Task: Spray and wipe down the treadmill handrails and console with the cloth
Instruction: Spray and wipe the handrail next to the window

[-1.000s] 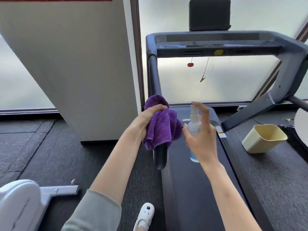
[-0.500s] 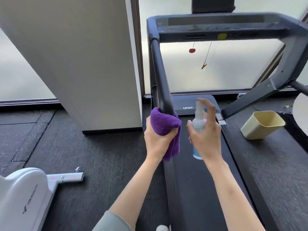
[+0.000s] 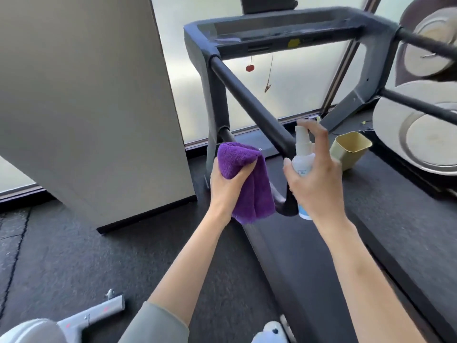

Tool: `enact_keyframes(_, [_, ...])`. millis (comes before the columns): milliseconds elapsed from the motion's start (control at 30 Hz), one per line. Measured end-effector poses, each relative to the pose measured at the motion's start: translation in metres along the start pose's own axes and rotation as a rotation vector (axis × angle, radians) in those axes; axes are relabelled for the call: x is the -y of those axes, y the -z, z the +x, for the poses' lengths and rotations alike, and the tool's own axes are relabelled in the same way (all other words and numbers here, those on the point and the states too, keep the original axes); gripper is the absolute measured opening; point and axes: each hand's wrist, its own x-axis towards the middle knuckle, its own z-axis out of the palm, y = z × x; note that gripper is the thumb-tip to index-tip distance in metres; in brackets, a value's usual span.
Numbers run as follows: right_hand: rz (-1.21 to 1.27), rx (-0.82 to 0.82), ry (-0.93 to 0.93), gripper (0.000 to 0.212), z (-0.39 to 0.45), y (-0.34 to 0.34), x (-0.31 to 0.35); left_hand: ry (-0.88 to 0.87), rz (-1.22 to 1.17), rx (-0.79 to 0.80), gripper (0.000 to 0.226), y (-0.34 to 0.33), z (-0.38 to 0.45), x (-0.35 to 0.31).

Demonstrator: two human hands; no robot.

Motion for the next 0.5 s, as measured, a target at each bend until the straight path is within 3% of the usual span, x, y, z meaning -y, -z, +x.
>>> enact_keyframes(133, [-0.019, -0.086, -0.071, 0.059, -0.028, -0.035, 0.033, 0.048, 0.02, 0.074, 0.052, 0.058, 0.009, -0.005])
enact_keyframes(267, [-0.04, -0.118, -0.175, 0.063, -0.049, -0.066, 0.042, 0.111, 0.023, 0.105, 0.05, 0.104, 0.027, -0.003])
enact_keyframes(500, [-0.055, -0.162, -0.276, 0.064, -0.035, -0.131, 0.029, 0.142, 0.037, 0.186, 0.044, 0.14, 0.088, 0.007])
